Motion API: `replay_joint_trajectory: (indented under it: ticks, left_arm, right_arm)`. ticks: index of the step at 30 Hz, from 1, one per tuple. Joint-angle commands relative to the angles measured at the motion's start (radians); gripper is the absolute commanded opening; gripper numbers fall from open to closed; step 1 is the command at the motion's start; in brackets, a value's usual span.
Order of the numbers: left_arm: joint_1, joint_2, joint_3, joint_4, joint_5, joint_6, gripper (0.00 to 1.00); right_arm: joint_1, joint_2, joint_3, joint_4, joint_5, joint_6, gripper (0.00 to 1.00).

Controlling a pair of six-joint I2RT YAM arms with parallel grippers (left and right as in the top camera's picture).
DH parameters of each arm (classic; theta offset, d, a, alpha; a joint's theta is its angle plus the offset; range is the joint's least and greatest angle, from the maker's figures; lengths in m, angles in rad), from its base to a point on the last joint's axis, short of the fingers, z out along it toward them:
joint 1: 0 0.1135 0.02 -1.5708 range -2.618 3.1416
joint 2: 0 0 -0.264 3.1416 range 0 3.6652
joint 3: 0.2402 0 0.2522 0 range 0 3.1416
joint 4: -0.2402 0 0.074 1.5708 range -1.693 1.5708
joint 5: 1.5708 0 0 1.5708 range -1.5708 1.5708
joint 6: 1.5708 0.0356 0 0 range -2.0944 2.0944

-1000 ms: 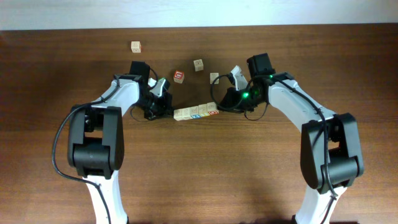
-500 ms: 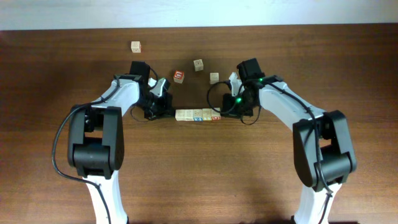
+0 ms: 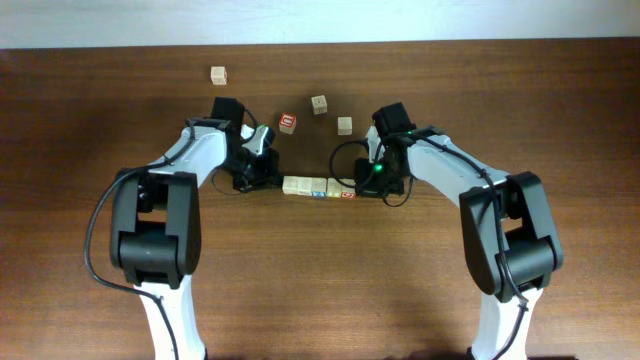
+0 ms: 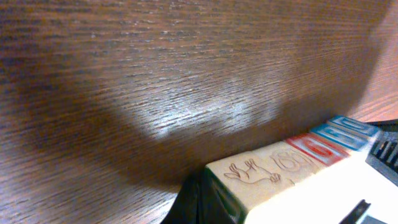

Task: Rotate 5 blocks

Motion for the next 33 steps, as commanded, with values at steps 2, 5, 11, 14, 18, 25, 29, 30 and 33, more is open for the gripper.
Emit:
replay_joint_trajectory:
  ticks: [2, 5, 11, 14, 18, 25, 29, 30, 33]
  left_arm:
    - [-0.075, 0.040, -0.019, -0.032, -0.173, -0.004, 0.00]
    - [-0.074, 0.040, -0.019, -0.047, -0.228, 0.007, 0.00]
    - [-0.052, 0.040, -0.018, -0.066, -0.230, 0.051, 0.00]
    - [-0.044, 0.040, -0.018, -0.067, -0.238, 0.055, 0.00]
    - [-0.031, 0.040, -0.016, -0.063, -0.269, 0.055, 0.00]
    - [0.024, -0.040, 0.156, -0.235, -0.343, 0.055, 0.00]
    - [0.049, -0.239, 0.232, -0.267, -0.418, 0.054, 0.00]
    - [0.052, -0.274, 0.232, -0.267, -0.422, 0.054, 0.00]
    - [0.073, -0.413, 0.232, -0.282, -0.465, 0.044, 0.00]
  right_arm:
    - [0.074, 0.027, 0.003, 0.016, -0.114, 0.015, 0.04]
    - [0.059, 0.027, 0.003, 0.003, -0.114, 0.015, 0.05]
    - [-0.001, 0.029, 0.003, -0.030, -0.118, 0.007, 0.04]
    - [-0.011, 0.030, 0.003, -0.030, -0.122, 0.003, 0.05]
    - [-0.011, 0.030, 0.003, -0.029, -0.125, -0.024, 0.04]
    - [-0.008, -0.078, 0.083, -0.105, -0.146, -0.125, 0.09]
    - [-0.007, -0.180, 0.166, -0.256, -0.057, -0.125, 0.31]
    - [-0.007, -0.195, 0.174, -0.281, -0.048, -0.124, 0.34]
    - [-0.007, -0.243, 0.181, -0.408, 0.003, -0.075, 0.47]
